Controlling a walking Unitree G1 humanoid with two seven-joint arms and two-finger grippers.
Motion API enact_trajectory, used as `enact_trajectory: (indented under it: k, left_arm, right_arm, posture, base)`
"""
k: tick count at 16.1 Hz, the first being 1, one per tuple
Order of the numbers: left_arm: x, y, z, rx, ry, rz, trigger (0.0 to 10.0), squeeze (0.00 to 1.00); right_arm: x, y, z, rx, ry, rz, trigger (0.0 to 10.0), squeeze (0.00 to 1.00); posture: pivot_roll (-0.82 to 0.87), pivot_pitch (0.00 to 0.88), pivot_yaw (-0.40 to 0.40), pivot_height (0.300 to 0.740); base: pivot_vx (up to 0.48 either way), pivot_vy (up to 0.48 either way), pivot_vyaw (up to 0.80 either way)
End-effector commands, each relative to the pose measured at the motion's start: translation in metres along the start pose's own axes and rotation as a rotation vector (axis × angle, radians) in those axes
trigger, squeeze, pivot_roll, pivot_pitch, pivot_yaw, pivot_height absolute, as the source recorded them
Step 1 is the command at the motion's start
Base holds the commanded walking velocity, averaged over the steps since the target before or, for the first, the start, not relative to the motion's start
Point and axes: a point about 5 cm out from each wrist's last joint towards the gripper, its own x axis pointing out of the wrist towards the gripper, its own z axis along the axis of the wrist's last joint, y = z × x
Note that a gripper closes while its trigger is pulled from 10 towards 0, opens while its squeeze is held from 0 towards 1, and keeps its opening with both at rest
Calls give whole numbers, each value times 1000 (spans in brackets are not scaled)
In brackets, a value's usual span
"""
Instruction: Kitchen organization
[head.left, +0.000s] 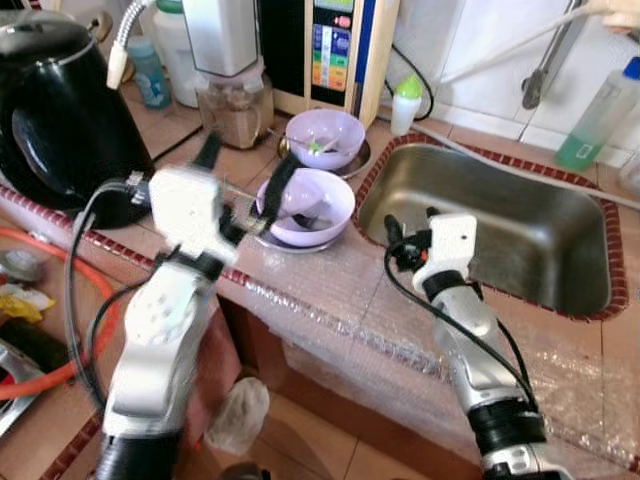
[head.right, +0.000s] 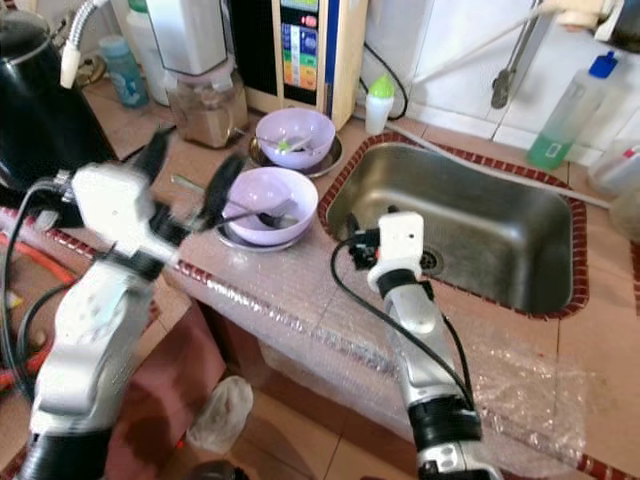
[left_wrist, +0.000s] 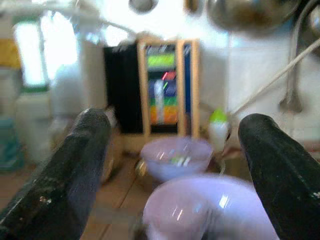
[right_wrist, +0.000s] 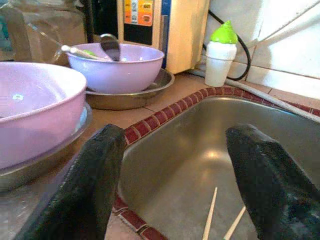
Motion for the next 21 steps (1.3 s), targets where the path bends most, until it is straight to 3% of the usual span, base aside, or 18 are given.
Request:
enact_trajectory:
  k: [1, 2, 3, 4, 8, 10, 11, 15, 21]
  left_arm:
    - [-9, 5, -1, 40, 21, 31, 10000, 1000]
    - [-19, 6, -7, 46, 56, 25, 10000, 1000]
    - [-32, 7, -17, 28, 100, 32, 10000, 400]
    - [-35, 7, -22, 6, 118, 47, 10000, 0]
    - [-33, -3, -36, -90, 153, 20, 10000, 0]
    - [-27, -11, -40, -148, 154, -19, 10000, 0]
    - [-23, -12, -47, -205, 170, -17, 0, 0]
    - [-16, -5, -54, -307, 168, 24, 0, 0]
    - [-9, -5, -60, -452, 167, 39, 0, 0]
  right_arm:
    - [-1, 1, 4, -40, -10, -10, 10000, 1000]
    - [-2, 4, 4, -32, 6, 45, 10000, 745]
    - [-6, 7, 7, 78, -6, 110, 10000, 0]
    - [-7, 5, 7, 56, -15, 93, 10000, 0]
    - [-1, 6, 8, 4, -1, 47, 10000, 0]
    - [-2, 11, 12, 83, -7, 86, 10000, 0]
    - [-3, 17, 17, 95, -25, 143, 10000, 0]
    - [-8, 30, 21, 89, -34, 250, 10000, 0]
    - [-21, 45, 25, 176, -9, 462, 10000, 0]
  posture:
    - [16, 0, -22, 740]
    - [16, 0, -22, 740]
    - [23, 0, -28, 740]
    - [26, 0, -31, 740]
    - [21, 0, -25, 740]
    - [18, 0, -24, 740]
    - [5, 0, -18, 740]
    - [-12, 0, -10, 740]
    - [-17, 0, -9, 740]
  base:
    - [0, 0, 0]
    - [0, 0, 0]
    - [0, 0, 0]
    - [0, 0, 0]
    - [0, 0, 0]
    - [0, 0, 0]
    - [0, 0, 0]
    - [0, 0, 0]
    - [0, 0, 0]
